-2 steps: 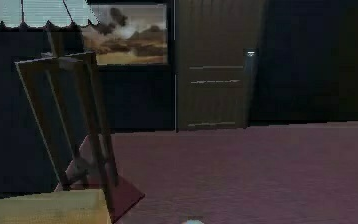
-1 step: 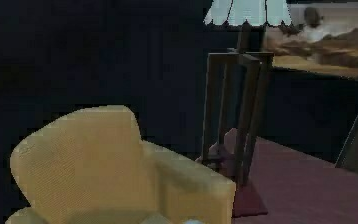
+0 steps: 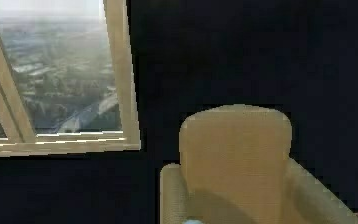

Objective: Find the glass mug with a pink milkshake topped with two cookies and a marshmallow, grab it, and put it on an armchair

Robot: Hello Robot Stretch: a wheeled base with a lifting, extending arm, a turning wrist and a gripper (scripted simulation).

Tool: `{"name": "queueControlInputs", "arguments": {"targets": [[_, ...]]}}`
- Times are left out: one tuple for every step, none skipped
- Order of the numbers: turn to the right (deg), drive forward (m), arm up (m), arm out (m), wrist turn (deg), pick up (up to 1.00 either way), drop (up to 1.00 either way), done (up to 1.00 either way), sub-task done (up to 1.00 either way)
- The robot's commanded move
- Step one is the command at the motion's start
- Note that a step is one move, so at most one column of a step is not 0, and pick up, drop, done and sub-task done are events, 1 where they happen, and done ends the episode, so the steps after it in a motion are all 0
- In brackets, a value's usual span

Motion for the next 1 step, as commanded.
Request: {"name": "queueControlInputs", "arguments": {"targets": [[-45.0, 0.0, 0.0, 0.0, 0.0, 0.0, 0.0, 0.0, 0.0]]}}
